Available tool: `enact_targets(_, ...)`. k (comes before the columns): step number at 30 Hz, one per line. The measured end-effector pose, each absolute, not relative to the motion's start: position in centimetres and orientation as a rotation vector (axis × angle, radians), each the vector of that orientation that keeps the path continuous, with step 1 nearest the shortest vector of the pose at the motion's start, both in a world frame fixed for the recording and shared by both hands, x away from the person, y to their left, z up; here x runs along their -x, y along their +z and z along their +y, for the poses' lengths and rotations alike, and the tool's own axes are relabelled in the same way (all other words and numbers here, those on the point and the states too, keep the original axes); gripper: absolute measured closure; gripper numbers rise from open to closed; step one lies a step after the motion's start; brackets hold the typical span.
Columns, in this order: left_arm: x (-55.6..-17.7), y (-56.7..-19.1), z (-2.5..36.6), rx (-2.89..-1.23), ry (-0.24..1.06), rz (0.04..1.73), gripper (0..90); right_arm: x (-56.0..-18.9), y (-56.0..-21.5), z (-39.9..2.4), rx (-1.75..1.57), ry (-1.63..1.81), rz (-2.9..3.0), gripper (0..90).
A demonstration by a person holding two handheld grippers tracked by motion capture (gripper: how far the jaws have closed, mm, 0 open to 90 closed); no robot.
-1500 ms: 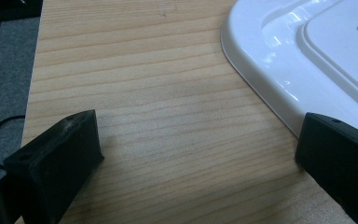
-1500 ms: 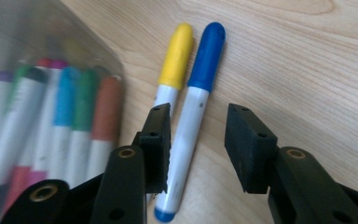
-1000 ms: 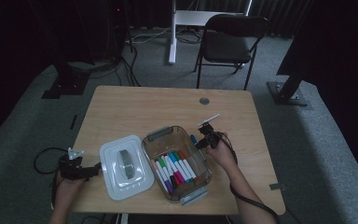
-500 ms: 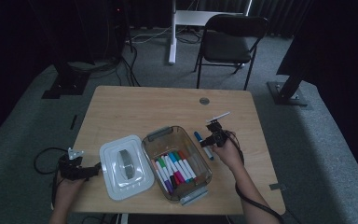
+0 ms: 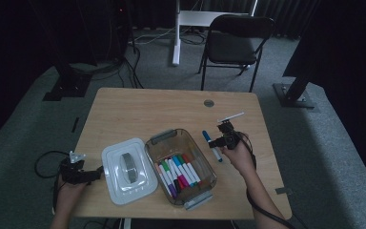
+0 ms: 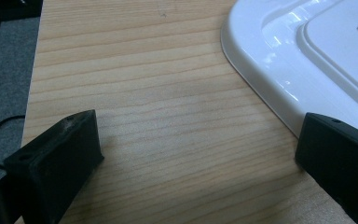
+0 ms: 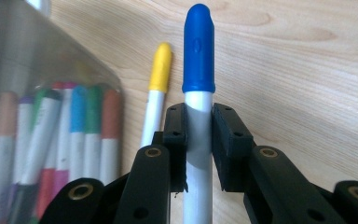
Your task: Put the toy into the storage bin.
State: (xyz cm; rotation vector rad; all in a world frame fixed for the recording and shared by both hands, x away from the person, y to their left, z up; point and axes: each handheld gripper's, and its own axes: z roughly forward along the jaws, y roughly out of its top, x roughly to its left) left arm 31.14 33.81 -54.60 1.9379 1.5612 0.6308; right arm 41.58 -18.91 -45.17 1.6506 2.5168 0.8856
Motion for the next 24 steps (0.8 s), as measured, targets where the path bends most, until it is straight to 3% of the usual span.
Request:
enact_targets(10,-31.1,-54.6,33.8,-1.938,0.631,1.561,0.5,-40.0,-40.9,-19.2,-1.634,1.004,2.464,76.4)
enact_targets(24,-31.1,-54.6,33.8,-1.938,0.631,1.561,0.5,-37.8,-35.0,-16.6,-1.481,1.137,2.49,76.5)
